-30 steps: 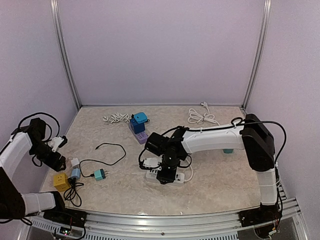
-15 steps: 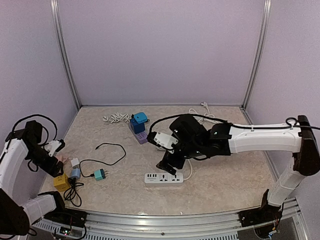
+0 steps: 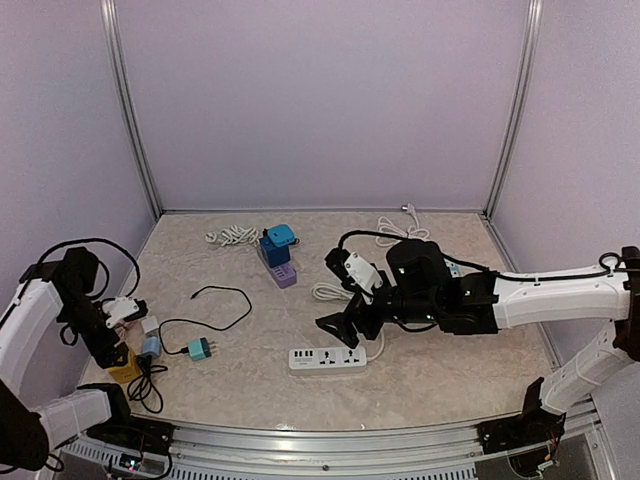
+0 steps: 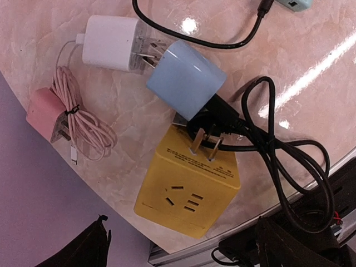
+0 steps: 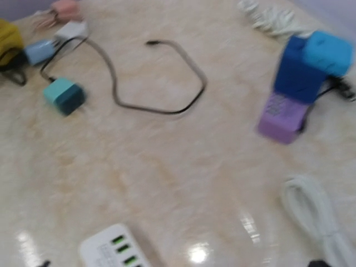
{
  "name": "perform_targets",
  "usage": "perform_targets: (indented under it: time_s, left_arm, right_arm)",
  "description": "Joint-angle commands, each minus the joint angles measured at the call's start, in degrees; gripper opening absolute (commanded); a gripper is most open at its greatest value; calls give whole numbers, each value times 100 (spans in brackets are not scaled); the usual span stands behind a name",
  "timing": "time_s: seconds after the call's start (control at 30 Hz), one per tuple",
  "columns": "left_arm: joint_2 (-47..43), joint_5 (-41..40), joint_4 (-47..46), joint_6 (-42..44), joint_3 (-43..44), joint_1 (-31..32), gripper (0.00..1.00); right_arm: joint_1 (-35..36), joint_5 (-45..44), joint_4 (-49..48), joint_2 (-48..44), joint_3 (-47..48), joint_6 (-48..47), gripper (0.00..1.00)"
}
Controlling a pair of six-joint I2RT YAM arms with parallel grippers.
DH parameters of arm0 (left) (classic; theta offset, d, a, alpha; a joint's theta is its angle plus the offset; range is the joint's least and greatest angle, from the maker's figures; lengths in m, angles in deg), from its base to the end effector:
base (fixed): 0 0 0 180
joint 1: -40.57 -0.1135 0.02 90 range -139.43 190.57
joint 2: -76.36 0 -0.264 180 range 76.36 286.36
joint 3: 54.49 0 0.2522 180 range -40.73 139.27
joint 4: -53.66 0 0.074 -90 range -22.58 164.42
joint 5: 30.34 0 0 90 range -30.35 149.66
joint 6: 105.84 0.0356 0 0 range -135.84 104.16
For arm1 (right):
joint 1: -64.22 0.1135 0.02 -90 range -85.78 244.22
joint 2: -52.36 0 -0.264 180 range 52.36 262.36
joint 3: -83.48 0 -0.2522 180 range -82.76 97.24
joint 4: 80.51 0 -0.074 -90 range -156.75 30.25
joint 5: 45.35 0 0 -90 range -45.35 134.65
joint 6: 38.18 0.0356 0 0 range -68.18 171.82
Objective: Insert the plug
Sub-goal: Pick up the plug from the corner of the board.
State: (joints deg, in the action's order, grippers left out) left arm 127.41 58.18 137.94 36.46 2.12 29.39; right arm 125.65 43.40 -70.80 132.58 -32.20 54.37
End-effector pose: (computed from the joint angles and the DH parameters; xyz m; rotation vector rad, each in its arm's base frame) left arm 0.1239 0.0254 0.2358 1.0437 2.7933 0.1877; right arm 0.1521 0.2776 0.2572 -1.0128 1.8236 0.6765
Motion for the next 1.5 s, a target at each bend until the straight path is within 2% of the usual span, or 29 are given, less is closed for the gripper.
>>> perform_targets:
  time_s: [0.0,0.13,0.37,0.5,0.63,0.83,1.03,1.23,1.47]
  left_arm:
    - [134,-159,-207,1248,-243,142,88]
    - [71,-351,-729,1657,-737,167,88]
    - [211,-345,-1538,1704,-1330,206,87]
    - [375,-358,-1672,1930,-1473,206,82]
    - [538,-292,-1553,1901,-1306,201,55]
    - [499,-303,-1298,1712,-1062,154,0]
    - [86,-98,-1220,945,-385,48,0]
    - [-224,1422,-563,-512,1341,84,0]
    - [-575,2041,-199,-890,2127,525,0]
  right_arm:
    - [-17,575,484,351,460,441,100]
    - [20,643,437,413,519,649,100]
    - [62,687,260,535,694,733,100]
    - [95,738,346,724,909,748,100]
    - [151,729,513,883,1088,787,100]
    - [243,631,630,857,1085,872,100]
    - [304,476,716,680,1060,888,100]
    - [319,345,670,511,1234,879,100]
    - [435,282,727,573,1603,928,100]
